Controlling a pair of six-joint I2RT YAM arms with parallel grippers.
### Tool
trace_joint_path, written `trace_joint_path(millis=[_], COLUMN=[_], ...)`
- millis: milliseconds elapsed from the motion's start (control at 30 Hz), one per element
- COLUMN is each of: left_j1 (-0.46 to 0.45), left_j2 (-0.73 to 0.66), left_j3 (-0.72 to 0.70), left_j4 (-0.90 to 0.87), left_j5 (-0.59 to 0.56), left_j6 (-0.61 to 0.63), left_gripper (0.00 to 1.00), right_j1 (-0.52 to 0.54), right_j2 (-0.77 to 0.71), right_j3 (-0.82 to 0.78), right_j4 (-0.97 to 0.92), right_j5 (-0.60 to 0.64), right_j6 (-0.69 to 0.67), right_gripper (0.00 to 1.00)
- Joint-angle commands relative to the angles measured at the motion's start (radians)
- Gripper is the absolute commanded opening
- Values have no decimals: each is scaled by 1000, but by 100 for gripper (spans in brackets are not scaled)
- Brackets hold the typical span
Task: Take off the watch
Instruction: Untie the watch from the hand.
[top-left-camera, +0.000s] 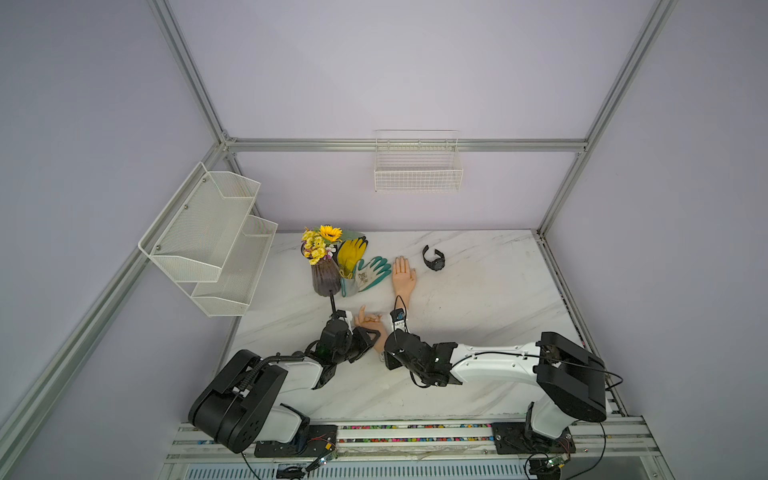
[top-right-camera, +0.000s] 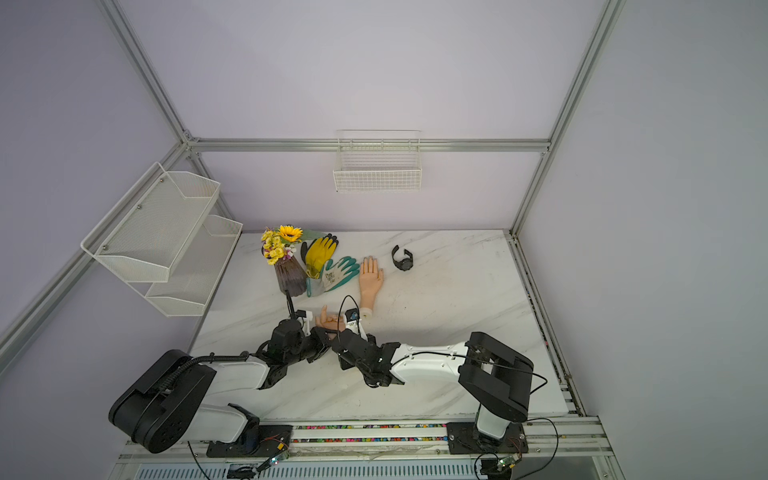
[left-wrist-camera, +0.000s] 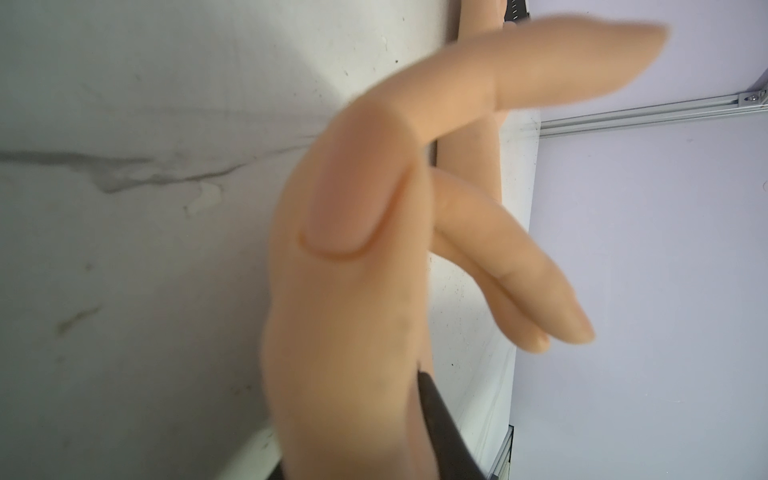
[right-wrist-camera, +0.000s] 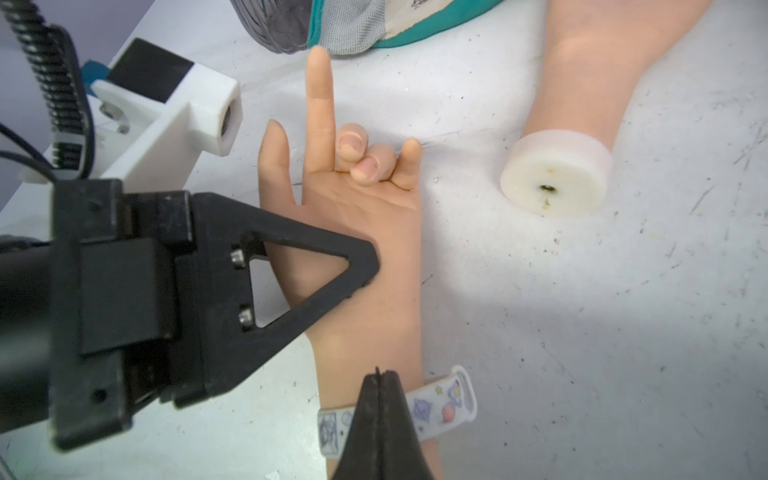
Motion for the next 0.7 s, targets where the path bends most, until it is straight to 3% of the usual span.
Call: trace_joint_path(millis=[0,333,500,667], left_j1=[47,62,62,64], left_j2=[19,19,25,23], left_j3=[-58,-60,-59,-58], left_j4=[-219,-220,-206,-205], left_j5=[-124,-115,-107,-105], left_j6=[96,107,115,123], left_gripper=[0,0,0,0], right_j1=[-45,-56,-56,-73], right_j2=[-16,-20,-98,-110], right_j3=[-31,-17,-53,-74], right_j4=[-231,-281,-130,-63], right_j5=[228,264,132,68], right_j6=[56,104,12,29], right_gripper=[0,0,0,0])
